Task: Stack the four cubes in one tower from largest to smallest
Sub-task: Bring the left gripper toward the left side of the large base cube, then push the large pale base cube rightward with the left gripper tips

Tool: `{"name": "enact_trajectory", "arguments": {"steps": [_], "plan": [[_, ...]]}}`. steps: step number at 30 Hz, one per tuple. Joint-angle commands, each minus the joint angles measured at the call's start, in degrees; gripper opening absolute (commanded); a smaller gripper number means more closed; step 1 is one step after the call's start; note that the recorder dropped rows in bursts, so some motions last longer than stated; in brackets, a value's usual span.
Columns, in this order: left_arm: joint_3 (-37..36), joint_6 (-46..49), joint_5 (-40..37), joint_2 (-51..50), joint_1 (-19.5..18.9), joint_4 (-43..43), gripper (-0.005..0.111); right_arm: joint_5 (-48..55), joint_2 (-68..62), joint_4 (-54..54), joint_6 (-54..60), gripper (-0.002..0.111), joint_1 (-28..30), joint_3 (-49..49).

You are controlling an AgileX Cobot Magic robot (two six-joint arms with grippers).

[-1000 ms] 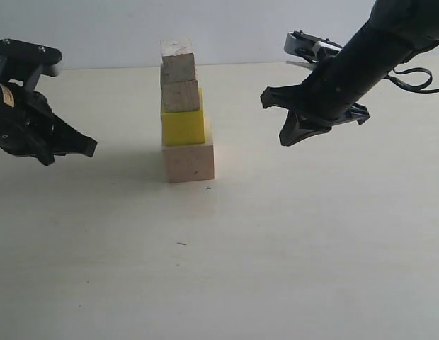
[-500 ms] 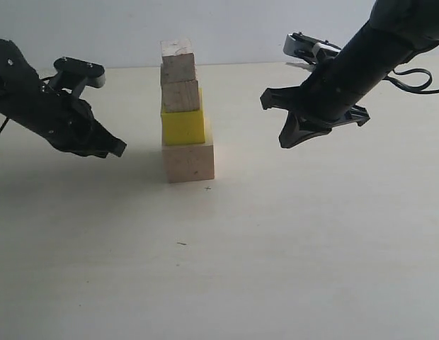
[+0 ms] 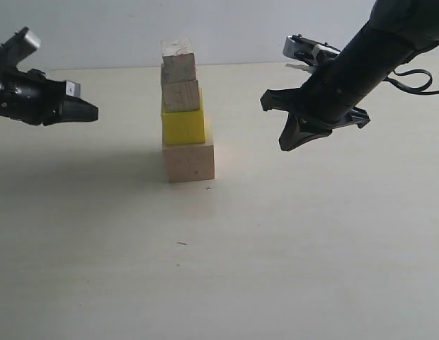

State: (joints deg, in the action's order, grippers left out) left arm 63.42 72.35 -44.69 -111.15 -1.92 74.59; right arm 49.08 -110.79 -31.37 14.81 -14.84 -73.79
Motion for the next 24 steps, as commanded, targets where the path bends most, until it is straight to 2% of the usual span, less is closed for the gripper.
{"name": "enact_trajectory", "arguments": {"steps": [1,13,18,24], "plan": [[1.92,-1.71,-7.22,-2.51,-2.59,4.07,0.000,0.26,0.09,-0.13,0.28,0.000,0.32,0.20],[9.42,-9.87,-15.31,-13.95,0.72,6.50,0.000,0.77,0.09,-1.66,0.28,0.000,0.32,0.20],[10.07,-9.76,-15.32,-15.66,1.99,9.87,0.000,0.42,0.09,-1.66,0.28,0.000,0.32,0.20],[12.07,-10.09,-15.18,-16.36,4.41,9.40,0.000,0.18,0.09,-1.66,0.28,0.000,0.32,0.20]]}}
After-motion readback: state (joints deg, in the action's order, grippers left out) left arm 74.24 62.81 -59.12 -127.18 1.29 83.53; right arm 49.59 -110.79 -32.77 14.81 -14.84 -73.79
